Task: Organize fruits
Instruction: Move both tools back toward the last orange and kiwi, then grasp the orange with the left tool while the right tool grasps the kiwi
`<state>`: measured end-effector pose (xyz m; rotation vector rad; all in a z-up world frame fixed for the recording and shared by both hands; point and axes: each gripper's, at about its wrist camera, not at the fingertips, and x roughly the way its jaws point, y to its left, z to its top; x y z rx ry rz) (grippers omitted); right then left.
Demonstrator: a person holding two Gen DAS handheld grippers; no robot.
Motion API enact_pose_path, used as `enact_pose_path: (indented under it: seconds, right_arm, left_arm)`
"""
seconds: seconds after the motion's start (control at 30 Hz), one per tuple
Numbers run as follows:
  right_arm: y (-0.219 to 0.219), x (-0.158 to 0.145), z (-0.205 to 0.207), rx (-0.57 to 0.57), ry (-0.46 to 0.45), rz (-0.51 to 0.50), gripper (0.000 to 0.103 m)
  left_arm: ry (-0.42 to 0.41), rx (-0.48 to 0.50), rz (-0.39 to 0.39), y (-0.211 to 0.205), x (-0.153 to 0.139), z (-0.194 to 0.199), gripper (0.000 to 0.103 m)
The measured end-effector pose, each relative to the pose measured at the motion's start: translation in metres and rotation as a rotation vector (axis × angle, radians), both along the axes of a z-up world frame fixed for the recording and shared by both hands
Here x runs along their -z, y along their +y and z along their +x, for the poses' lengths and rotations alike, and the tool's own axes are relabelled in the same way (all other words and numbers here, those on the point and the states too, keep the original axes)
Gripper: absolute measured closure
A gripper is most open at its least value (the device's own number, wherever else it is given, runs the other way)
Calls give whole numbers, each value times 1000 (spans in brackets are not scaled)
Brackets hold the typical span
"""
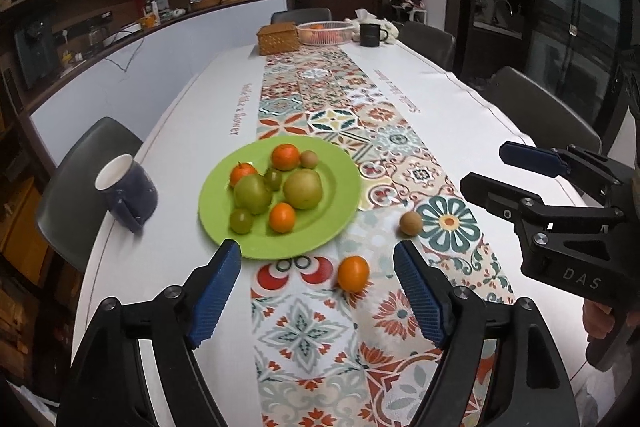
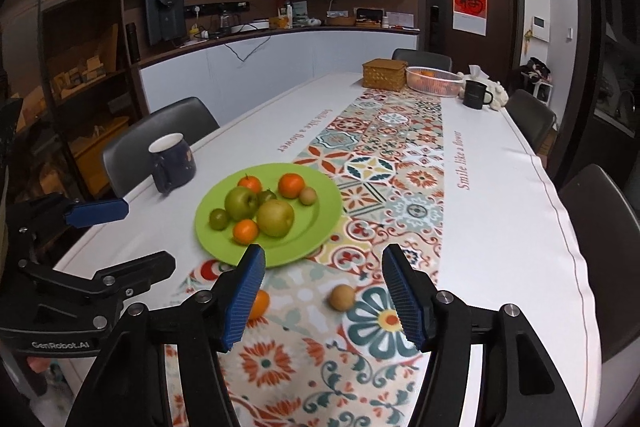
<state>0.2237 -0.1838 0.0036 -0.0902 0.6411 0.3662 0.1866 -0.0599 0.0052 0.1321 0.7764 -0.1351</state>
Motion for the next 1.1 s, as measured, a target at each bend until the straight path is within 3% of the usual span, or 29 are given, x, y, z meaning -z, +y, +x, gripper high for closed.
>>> enact_pose_path:
  seconds: [0.83,1.1]
  right_arm:
    - [6,78,38,12,199,-79,42]
    - [11,96,57,25,258,-82,50]
  left_arm:
    - [189,89,-22,-11,84,43,26]
    - [240,88,-33,-16,100,60,37]
